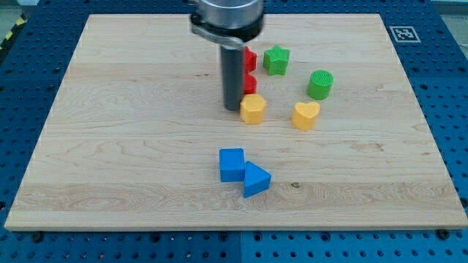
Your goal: Push the yellow blocks towards the right middle end
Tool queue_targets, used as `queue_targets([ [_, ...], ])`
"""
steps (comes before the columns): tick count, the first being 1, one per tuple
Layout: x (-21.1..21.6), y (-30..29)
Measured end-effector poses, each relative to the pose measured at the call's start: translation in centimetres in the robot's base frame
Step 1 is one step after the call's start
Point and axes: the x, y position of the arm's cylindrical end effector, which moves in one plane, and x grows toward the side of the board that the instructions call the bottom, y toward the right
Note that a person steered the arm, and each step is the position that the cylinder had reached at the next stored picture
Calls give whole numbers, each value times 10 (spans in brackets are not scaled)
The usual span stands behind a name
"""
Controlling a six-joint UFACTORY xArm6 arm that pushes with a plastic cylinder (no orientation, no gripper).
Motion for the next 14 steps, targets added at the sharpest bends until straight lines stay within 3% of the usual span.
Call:
queue_targets([
  [1,5,35],
  [7,79,37],
  [11,67,96],
  [14,2,94],
])
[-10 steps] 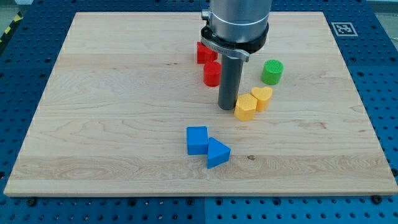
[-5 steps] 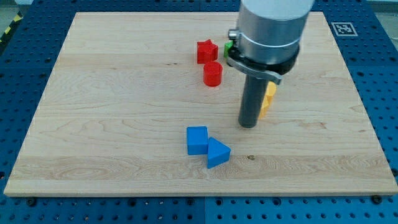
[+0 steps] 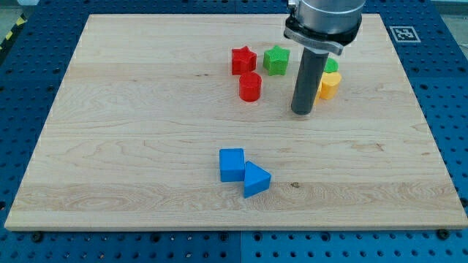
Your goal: Push the yellow blocks towards the right middle end
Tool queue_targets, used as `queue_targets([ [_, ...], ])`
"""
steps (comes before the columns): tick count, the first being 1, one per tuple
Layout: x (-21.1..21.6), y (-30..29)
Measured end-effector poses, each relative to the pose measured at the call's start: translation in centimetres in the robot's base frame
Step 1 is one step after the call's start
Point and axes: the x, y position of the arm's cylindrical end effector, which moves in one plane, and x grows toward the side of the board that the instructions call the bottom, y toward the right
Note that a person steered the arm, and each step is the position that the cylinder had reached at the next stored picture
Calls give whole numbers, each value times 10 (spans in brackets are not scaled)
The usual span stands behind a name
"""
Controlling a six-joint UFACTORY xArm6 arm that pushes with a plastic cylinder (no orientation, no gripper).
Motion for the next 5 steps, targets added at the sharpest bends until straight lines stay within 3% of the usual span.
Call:
queue_targets([
  [5,-66,-13],
])
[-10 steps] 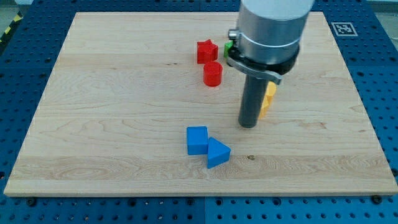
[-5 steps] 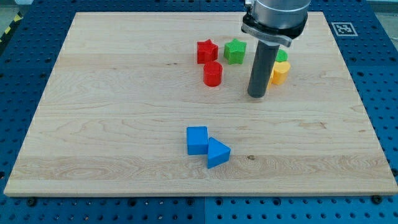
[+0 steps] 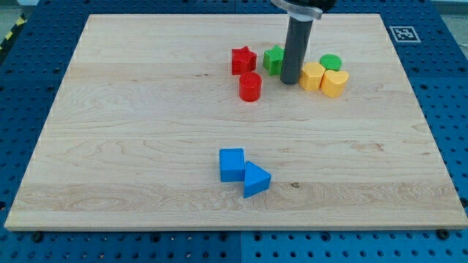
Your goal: Push the yellow blocks towards the right middle end
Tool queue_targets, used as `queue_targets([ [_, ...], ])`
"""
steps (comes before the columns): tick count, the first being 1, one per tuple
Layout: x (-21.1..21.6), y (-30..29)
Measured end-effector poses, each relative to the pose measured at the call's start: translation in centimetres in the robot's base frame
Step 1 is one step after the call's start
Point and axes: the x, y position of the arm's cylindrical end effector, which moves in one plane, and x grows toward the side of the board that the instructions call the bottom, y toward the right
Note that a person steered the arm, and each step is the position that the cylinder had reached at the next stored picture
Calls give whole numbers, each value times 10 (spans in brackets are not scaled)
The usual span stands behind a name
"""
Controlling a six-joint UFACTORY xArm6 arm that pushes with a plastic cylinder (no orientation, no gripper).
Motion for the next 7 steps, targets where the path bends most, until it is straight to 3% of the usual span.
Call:
queue_targets([
  [2,-12,9],
  [5,25,71],
  [7,86,72],
])
